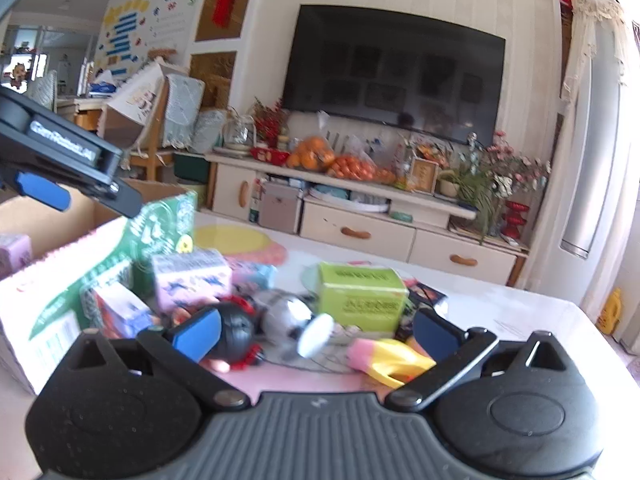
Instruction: Organize rigid objects
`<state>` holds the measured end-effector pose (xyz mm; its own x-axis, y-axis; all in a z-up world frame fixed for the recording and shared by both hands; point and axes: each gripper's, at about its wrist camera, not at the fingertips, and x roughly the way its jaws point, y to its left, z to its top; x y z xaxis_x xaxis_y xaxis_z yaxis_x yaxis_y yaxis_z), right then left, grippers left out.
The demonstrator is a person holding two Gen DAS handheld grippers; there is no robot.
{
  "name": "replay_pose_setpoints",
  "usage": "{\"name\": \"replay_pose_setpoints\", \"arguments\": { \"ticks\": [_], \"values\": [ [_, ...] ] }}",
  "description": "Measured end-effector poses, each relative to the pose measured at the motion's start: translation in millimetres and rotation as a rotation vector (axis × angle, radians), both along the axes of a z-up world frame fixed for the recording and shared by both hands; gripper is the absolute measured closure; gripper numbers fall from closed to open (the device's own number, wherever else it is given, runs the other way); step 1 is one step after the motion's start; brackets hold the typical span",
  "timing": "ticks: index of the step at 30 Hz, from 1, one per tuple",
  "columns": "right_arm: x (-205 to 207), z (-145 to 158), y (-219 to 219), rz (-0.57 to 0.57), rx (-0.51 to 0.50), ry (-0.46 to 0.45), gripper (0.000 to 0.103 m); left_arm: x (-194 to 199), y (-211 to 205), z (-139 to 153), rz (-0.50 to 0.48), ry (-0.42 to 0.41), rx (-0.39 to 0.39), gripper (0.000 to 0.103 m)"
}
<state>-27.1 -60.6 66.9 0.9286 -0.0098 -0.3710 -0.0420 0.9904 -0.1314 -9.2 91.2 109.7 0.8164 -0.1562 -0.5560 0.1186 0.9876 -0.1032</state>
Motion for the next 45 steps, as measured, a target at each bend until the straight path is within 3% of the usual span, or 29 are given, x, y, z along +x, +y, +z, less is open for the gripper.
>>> {"name": "replay_pose_setpoints", "arguments": {
  "ticks": [12,21,25,32,39,45],
  "values": [
    [10.6,-17.6,-49.2,-0.091,0.022,0.072,0.001,-29.9,-19.4,-9.8,-0.04,-0.041,0.05,0.0],
    [12.9,-25.0,-70.2,-0.108,0.023,0.11,0.001,-77.2,-60.1,-44.0,0.062,-0.09,0.11,0.0],
    [15.9,-27.1,-76.7,-0.113,0.02,0.124,0.001,-75.2,-72.9,-61.1,0.127,-0.108,0.183,0.0],
    [22.3,-31.8,-89.2,-0.117,0.027,0.16,0.001,-51.5,-86.3,-82.2,0.226,-0.063,0.213,0.0],
    [27.5,-31.9,-98.5,-0.113,-0.004,0.16,0.001,-39.9,-97.5,-94.3,0.241,-0.067,0.239,0.0],
    [33.0,-33.4,-110.0,-0.122,-0.001,0.169,0.001,-28.6,-97.1,-95.8,0.214,-0.064,0.196,0.0]
  ]
}}
